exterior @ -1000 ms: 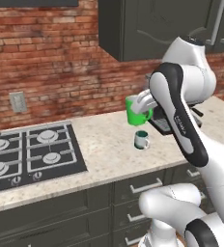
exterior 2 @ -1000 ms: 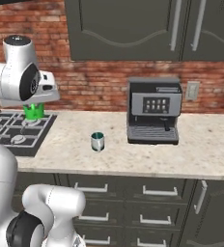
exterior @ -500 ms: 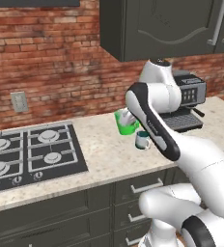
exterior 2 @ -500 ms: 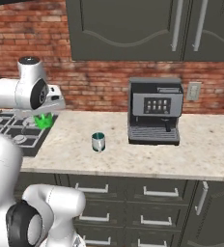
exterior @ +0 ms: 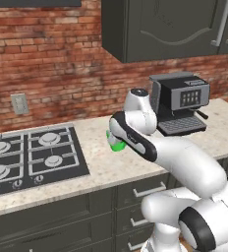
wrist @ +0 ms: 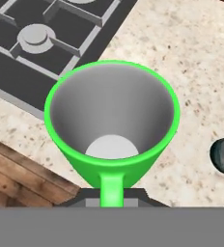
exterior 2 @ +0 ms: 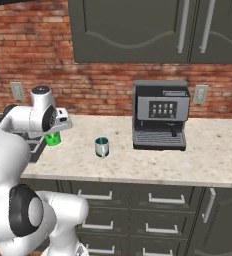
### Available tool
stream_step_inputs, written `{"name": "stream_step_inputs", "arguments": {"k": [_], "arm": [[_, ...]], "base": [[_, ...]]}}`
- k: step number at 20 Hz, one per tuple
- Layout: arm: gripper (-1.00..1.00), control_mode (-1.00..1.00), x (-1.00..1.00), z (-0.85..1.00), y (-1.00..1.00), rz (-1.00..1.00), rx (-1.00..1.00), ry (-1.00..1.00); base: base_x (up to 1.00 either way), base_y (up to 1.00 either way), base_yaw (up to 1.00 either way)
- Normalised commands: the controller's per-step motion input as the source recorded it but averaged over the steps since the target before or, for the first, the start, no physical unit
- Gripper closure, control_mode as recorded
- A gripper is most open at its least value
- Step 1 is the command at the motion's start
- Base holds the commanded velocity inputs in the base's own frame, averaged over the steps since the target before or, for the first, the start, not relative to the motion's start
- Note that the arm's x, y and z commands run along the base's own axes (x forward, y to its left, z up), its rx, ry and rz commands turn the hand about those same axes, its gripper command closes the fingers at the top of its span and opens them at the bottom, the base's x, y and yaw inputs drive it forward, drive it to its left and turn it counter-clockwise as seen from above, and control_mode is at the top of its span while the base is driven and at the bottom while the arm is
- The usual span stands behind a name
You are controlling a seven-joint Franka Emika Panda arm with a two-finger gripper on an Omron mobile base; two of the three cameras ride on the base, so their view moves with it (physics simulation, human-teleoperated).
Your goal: Clear the mugs and bowl far away from the sink.
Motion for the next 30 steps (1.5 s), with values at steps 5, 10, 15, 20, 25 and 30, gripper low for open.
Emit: {"name": "stream_step_inputs", "arguments": {"k": [5, 10, 15, 20, 25, 30], "arm": [[1.00, -1.00, 0.39, -0.78, 0.00, 0.00, 0.03, 0.00], [1.00, -1.00, 0.31, -0.43, 0.00, -0.02, 0.05, 0.00], [1.00, -1.00, 0.31, -0.37, 0.00, -0.06, 0.02, 0.00], [1.00, -1.00, 0.13, -0.29, 0.00, -0.07, 0.00, -0.02], [1.00, -1.00, 0.00, -0.30, -0.11, -0.07, 0.01, 0.00], [1.00, -1.00, 0.00, -0.30, -0.15, -0.07, 0.02, 0.00]], "base": [[0.00, 0.00, 0.00], [0.00, 0.00, 0.00], [0.00, 0.00, 0.00], [0.00, 0.00, 0.00], [0.00, 0.00, 0.00], [0.00, 0.00, 0.00]]}}
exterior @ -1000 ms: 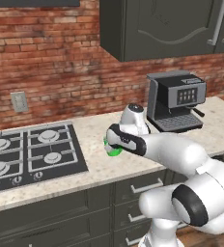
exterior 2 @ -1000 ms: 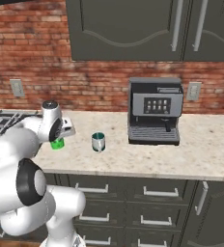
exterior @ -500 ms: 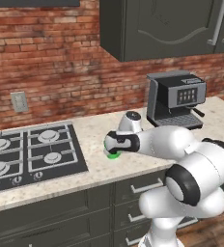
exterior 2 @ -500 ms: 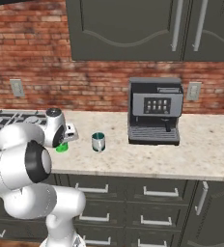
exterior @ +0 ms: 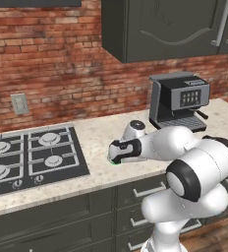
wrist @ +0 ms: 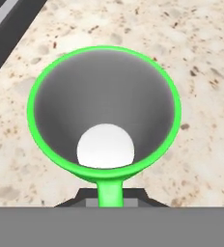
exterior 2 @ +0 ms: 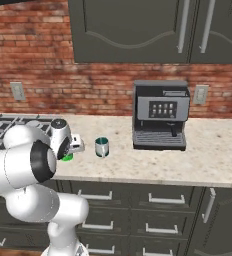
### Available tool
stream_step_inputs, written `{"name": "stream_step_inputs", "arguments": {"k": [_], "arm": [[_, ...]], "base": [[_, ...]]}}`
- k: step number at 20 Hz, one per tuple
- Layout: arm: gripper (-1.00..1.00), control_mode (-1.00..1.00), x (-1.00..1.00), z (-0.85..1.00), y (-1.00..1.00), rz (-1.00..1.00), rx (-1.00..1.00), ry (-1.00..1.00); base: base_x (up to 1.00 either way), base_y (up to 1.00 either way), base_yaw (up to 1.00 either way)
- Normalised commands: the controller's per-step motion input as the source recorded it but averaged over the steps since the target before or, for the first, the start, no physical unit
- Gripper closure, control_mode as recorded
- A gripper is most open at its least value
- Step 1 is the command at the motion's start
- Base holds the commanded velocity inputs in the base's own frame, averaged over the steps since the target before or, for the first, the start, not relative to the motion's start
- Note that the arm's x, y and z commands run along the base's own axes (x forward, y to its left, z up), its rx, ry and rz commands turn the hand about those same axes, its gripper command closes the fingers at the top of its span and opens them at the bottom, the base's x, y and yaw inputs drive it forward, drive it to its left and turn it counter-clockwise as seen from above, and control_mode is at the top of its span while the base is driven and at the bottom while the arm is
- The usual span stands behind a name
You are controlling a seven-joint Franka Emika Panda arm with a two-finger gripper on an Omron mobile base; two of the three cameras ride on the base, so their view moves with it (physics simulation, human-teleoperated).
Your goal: Clear the mugs and bowl far away from the sink.
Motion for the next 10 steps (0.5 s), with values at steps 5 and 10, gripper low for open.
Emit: {"name": "stream_step_inputs", "arguments": {"k": [5, 10], "arm": [[1.00, -1.00, 0.18, -0.03, 0.00, -0.01, 0.05, -0.08], [-1.00, -1.00, 0.01, -0.09, 0.00, -0.01, 0.04, -0.03]], "base": [[0.00, 0.00, 0.00], [0.00, 0.00, 0.00]]}}
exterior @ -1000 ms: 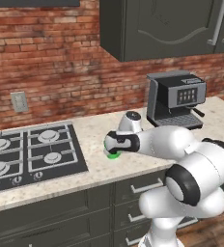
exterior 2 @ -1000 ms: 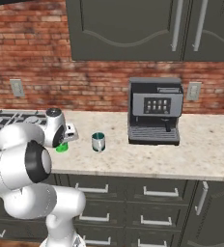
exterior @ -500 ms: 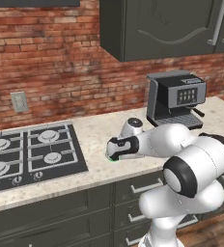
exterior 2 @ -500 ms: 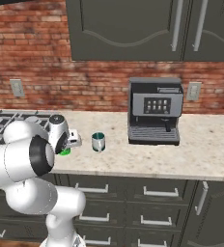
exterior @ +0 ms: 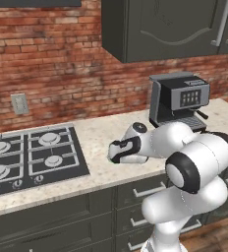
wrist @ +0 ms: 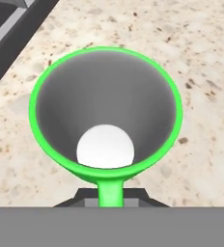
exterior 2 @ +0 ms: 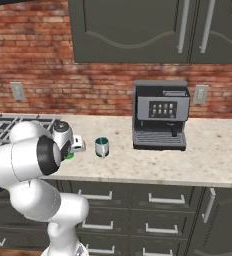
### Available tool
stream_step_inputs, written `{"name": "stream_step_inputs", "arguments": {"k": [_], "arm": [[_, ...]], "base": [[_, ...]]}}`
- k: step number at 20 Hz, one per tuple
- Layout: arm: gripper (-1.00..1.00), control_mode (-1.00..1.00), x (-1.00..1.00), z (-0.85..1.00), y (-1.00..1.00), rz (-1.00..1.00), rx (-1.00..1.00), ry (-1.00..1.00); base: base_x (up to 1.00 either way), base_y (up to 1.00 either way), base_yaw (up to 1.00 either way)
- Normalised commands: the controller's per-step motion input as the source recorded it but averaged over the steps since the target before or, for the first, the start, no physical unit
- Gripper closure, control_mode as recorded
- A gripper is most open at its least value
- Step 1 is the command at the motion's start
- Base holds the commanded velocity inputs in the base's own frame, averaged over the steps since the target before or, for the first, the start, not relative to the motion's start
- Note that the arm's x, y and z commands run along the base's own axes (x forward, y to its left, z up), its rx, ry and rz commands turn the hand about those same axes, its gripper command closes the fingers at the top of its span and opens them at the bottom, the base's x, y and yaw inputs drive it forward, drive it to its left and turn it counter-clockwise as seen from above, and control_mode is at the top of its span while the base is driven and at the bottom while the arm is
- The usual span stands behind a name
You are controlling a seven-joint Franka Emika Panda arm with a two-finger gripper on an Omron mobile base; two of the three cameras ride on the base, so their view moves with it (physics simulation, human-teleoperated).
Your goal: Clear the mugs and bowl far away from the sink.
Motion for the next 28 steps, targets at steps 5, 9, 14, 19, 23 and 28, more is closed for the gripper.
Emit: {"name": "stream_step_inputs", "arguments": {"k": [5, 9, 14, 19, 23, 28], "arm": [[-1.00, -1.00, 0.00, 0.08, 0.00, -0.05, 0.02, 0.00], [-1.00, -1.00, 0.00, 0.82, 0.00, -0.08, 0.02, 0.00], [-1.00, -1.00, 0.00, 1.00, 0.00, -0.07, 0.02, 0.00], [-1.00, -1.00, -0.18, 1.00, 0.00, -0.11, 0.00, 0.03], [-1.00, -1.00, -0.56, 1.00, -0.02, -0.13, 0.00, 0.09], [-1.00, -1.00, -0.91, 0.92, -0.09, -0.14, 0.00, 0.16]], "base": [[0.00, 0.00, 0.00], [0.00, 0.00, 0.00], [0.00, 0.00, 0.00], [0.00, 0.00, 0.00], [0.00, 0.00, 0.00], [0.00, 0.00, 0.00]]}}
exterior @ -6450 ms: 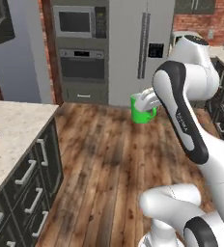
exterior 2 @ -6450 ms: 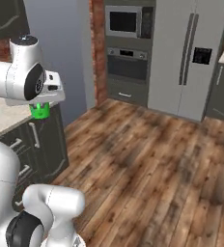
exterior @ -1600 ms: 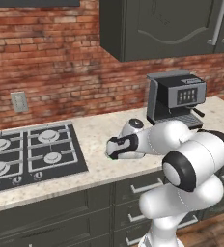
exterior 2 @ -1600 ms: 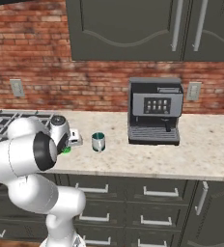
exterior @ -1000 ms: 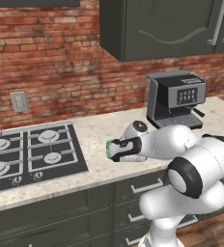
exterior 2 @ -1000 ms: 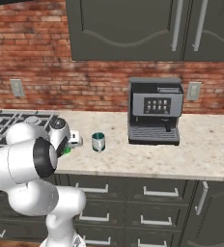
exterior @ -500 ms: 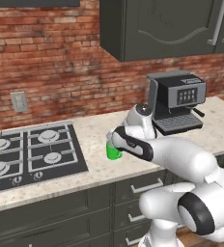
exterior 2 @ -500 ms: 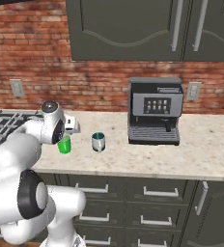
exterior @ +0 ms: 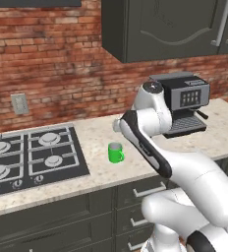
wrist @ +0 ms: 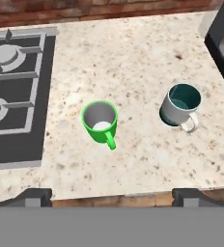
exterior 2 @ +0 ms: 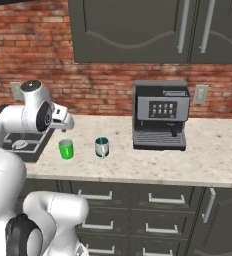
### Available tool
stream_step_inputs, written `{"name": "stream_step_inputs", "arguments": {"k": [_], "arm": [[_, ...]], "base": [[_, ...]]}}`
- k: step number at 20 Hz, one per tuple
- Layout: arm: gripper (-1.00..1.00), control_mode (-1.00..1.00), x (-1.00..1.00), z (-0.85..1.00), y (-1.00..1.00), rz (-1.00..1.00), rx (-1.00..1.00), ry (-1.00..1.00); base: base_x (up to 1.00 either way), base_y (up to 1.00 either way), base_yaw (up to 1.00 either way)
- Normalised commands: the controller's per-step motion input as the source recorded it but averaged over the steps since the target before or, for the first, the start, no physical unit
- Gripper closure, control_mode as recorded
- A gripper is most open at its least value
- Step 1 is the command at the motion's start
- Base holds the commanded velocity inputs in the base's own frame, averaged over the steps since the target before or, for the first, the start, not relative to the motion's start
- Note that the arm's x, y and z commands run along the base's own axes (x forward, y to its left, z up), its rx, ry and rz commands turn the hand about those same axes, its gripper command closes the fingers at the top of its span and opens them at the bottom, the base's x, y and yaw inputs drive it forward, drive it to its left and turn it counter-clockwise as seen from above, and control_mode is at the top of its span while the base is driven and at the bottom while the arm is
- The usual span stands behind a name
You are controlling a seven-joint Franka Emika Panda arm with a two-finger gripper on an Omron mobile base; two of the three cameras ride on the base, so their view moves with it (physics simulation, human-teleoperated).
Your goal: Clear the mugs and bowl far away from the sink.
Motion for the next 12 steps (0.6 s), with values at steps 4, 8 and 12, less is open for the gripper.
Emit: {"name": "stream_step_inputs", "arguments": {"k": [4, 8, 12], "arm": [[-1.00, -1.00, -0.85, 0.63, -0.18, -0.09, 0.00, 0.20], [-1.00, -1.00, -0.70, 0.39, -0.13, -0.08, 0.00, 0.23], [-1.00, -1.00, -0.76, 0.22, -0.18, -0.04, 0.00, 0.16]], "base": [[0.00, 0.00, 0.00], [0.00, 0.00, 0.00], [0.00, 0.00, 0.00]]}}
